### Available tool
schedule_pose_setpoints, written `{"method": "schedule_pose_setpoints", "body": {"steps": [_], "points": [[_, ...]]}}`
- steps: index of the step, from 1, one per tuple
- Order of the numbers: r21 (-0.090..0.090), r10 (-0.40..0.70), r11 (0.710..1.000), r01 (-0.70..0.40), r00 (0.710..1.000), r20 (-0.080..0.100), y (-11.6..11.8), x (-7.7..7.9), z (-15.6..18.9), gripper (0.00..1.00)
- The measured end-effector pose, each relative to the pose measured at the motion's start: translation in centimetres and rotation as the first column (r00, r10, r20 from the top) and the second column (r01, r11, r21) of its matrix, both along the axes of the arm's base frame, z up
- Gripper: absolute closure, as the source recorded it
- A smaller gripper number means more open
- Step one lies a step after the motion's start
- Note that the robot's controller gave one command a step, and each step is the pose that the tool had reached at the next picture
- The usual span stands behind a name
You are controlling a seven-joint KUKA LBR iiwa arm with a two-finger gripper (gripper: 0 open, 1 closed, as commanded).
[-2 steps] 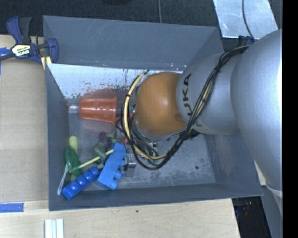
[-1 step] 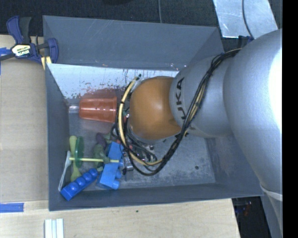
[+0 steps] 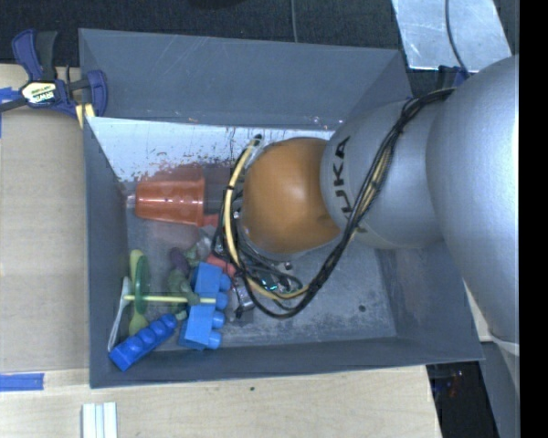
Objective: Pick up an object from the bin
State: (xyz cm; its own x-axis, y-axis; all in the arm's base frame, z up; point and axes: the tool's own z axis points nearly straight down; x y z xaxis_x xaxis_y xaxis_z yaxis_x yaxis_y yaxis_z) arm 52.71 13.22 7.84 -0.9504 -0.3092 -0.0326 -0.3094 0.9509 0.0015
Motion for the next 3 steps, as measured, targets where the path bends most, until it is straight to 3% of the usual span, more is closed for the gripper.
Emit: {"method": "schedule_pose_setpoints", "body": {"steps": [1, 2, 3], "points": [[-0.004, -0.200, 0.980, 0.200, 0.980, -0.017, -2.2, 0.3, -0.8, 0.00], [-0.001, -0.028, 1.000, 0.027, 1.000, -0.004, -3.2, 0.5, 0.5, 1.00], [-0.001, -0.028, 1.000, 0.028, 1.000, -0.004, -3.2, 0.5, 0.5, 1.00]]}}
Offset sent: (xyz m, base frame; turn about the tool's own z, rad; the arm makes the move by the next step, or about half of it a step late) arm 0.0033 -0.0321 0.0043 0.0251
